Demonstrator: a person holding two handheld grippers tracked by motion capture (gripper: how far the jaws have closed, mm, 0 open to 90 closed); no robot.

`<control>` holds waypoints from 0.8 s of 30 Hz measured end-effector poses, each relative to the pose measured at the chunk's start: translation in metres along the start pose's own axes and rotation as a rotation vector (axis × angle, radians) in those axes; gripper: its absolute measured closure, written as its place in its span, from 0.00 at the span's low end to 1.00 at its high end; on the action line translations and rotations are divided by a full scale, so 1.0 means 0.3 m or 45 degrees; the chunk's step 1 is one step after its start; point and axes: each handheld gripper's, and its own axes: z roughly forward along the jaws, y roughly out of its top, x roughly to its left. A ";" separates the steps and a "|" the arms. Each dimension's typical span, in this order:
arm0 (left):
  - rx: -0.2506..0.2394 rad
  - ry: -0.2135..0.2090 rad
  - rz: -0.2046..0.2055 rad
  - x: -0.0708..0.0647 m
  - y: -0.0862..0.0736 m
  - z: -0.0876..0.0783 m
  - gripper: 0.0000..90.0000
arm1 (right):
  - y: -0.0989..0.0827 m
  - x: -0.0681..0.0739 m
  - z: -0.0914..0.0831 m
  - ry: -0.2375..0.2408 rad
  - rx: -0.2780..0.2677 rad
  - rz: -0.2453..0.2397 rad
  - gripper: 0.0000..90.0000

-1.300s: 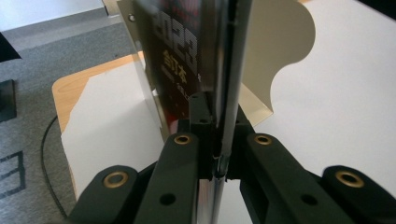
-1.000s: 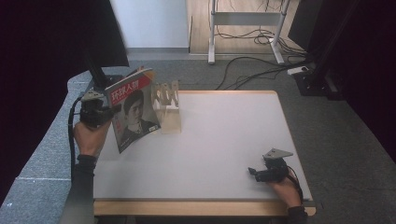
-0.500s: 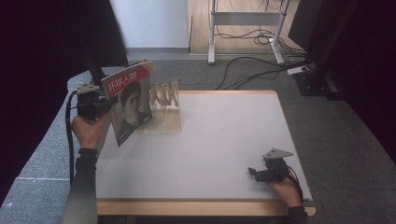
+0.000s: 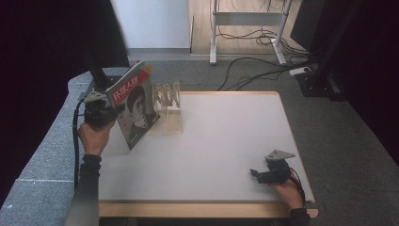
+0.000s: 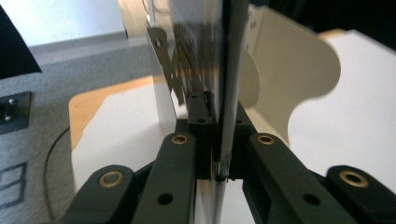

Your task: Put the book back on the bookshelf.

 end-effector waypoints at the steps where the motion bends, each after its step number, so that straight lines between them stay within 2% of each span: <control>1: 0.019 -0.004 0.008 -0.002 -0.002 0.000 0.93 | 0.000 0.000 0.000 0.000 0.000 0.000 0.13; 5: 0.082 0.004 0.052 -0.013 -0.021 0.003 0.87 | 0.000 0.000 0.000 0.000 0.000 0.000 0.13; 8: 0.087 -0.001 0.039 -0.006 -0.042 0.007 0.86 | 0.000 0.000 0.000 0.002 0.002 -0.002 0.13; 9: 0.081 -0.008 0.031 -0.004 -0.047 0.008 0.86 | 0.000 0.000 0.000 0.002 0.002 -0.001 0.13; 12: 0.068 0.015 0.020 -0.004 -0.049 0.014 0.95 | 0.000 0.000 0.000 0.002 0.003 -0.001 0.13; 16: 0.010 0.015 -0.008 0.000 -0.045 0.024 0.96 | 0.000 0.000 0.000 0.000 0.001 0.000 0.13; 19: -0.006 0.011 -0.015 0.002 -0.049 0.028 0.95 | 0.000 -0.001 -0.001 0.002 0.002 -0.001 0.13; 20: 0.008 0.007 -0.011 0.004 -0.052 0.028 0.95 | 0.000 -0.001 0.000 0.002 0.002 -0.001 0.13; 22: 0.007 0.035 0.005 0.002 -0.062 0.030 0.91 | 0.000 0.000 0.000 0.001 0.001 0.000 0.13; 24: -0.005 0.014 -0.019 0.009 -0.067 0.029 0.86 | 0.000 0.000 0.000 0.001 0.001 -0.002 0.13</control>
